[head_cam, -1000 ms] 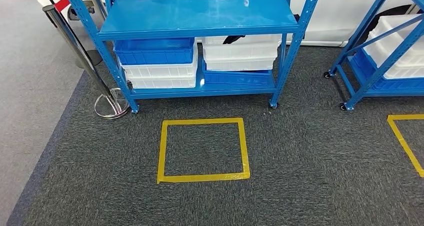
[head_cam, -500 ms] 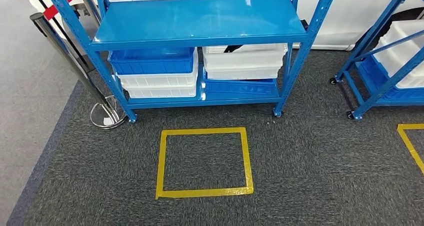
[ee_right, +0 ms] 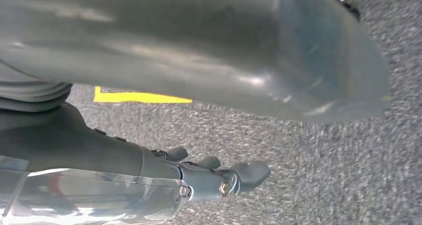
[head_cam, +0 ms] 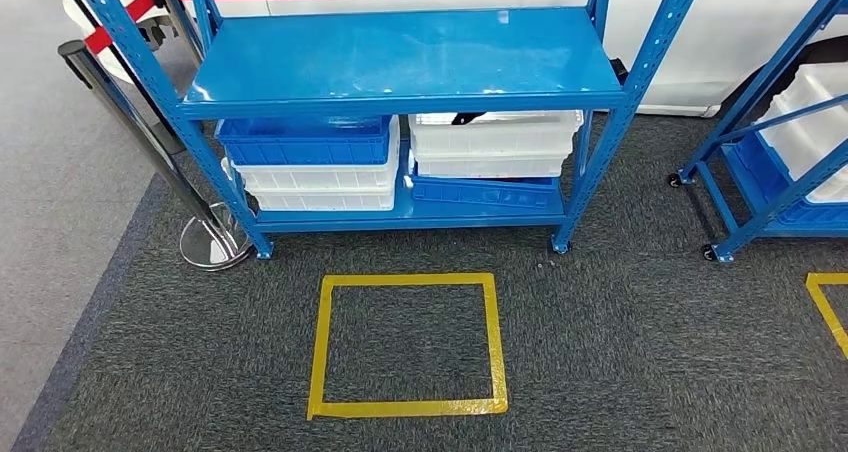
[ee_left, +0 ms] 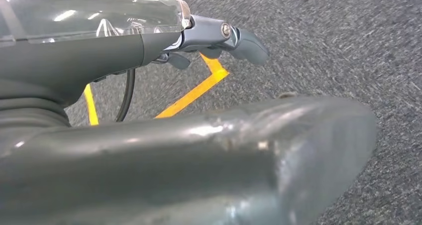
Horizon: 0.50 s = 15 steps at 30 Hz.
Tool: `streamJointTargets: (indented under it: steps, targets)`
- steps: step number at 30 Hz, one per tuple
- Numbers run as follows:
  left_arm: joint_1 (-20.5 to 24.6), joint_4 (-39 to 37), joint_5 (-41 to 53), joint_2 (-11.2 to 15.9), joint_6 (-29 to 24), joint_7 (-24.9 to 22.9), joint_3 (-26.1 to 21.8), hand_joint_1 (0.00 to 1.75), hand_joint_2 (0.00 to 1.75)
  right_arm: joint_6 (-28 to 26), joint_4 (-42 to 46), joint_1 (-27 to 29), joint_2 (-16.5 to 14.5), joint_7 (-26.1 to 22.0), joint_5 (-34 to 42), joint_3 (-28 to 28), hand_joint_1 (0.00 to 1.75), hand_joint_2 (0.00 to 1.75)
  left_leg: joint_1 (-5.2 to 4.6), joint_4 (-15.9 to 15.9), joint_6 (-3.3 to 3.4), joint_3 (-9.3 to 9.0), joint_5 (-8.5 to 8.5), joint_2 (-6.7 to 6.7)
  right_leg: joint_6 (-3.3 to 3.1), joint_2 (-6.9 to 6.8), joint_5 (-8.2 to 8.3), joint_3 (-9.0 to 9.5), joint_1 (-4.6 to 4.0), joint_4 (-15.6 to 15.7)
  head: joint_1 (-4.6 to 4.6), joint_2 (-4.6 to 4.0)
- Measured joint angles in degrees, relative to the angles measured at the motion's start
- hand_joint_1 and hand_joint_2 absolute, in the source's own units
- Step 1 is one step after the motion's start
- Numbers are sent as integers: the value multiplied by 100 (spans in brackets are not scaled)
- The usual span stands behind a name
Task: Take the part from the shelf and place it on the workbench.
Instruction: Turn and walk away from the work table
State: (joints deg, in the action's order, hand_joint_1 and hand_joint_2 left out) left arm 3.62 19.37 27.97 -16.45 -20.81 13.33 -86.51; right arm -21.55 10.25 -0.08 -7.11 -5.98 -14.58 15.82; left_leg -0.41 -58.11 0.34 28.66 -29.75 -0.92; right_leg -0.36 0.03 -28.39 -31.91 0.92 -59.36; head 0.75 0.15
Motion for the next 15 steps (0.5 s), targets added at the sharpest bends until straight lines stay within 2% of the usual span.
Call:
streamJointTargets:
  steps: [1, 2, 3, 5, 6, 7, 8, 9, 10, 11, 12, 13, 15]
  targets:
    - [4, 0, 0, 1, 0, 0, 0, 0, 0, -1, 0, 4, -4, 0, 1, 0, 0, 0, 3, -103, -33, 23, -60, 18, -39, -8, -22, 40, 10, 20, 16, 0]
    - [7, 0, 0, 1, 0, 1, 0, 0, 0, -1, 0, 7, -7, 0, 2, 0, 0, 0, 12, -332, -67, 121, -168, 36, -72, -20, -47, 86, 24, 40, 33, 0]
    - [8, 0, 0, 1, 0, 1, -1, 0, 0, -2, 0, 11, -8, 0, 2, 0, 0, 0, 28, -690, -97, 306, -309, 53, -98, -31, -82, 131, 27, 51, 55, 0]
    - [8, 0, 0, 1, 0, 2, -4, 0, 0, -2, 0, 12, -5, -1, 2, 0, 0, 0, 57, -1528, -139, 823, -555, 60, -114, -36, -182, 215, 25, 56, 77, 1]
    - [7, 0, -1, 1, 0, 1, -8, 0, 0, -1, 0, 12, -6, 0, 2, 0, 0, 0, 67, -1779, -147, 1027, -540, 60, -110, -33, -243, 275, 25, 57, 78, 1]
    - [6, 0, -1, 1, 0, 1, -11, 0, 0, -1, 0, 14, -6, 0, 2, 1, 0, 0, 71, -1800, -146, 1128, -385, 60, -101, -29, -309, 353, 28, 59, 77, 1]
    - [4, 0, -1, 1, 0, 0, -13, 0, 0, 0, 0, 16, -6, 0, 2, 1, 0, 0, 73, -1587, -135, 1119, -115, 63, -89, -28, -376, 446, 32, 62, 79, 1]
    - [1, 0, 0, 1, 0, 0, -15, 0, 0, 2, 0, 18, -8, 0, 2, 2, 0, 0, 72, -1187, -112, 1032, 210, 70, -74, -29, -446, 547, 36, 68, 79, 1]
    - [-2, 0, 0, 2, 1, 0, -17, 0, 0, 4, -3, 22, -12, 1, 3, 2, 0, 0, 59, -836, -82, 929, 434, 84, -53, -33, -511, 635, 38, 83, 70, 1]
    - [-5, 0, -1, 2, 2, 0, -20, 0, 0, 7, -6, 22, -17, 1, 3, 2, 0, 0, 37, -540, -38, 817, 545, 102, -22, -28, -560, 698, 38, 105, 69, 1]
    - [-6, 0, -1, 2, 6, 1, -25, 0, 0, 10, -8, 17, -25, 1, 4, 2, 0, 0, 12, -362, 6, 734, 535, 122, 14, -26, -599, 743, 37, 141, 66, 1]
    - [-4, 0, -3, 2, 15, 1, -28, 0, 0, 11, -10, 9, -32, 1, 4, 2, 0, 0, -9, -301, 53, 673, 440, 132, 57, -25, -599, 784, 31, 164, 64, 1]
    - [-2, 0, -21, -2, 32, 0, -36, 0, 0, 12, -6, -15, -39, 2, 4, 2, 0, 0, -2, -117, 140, 497, 330, 114, 142, -30, -478, 795, 31, 36, 75, 1]
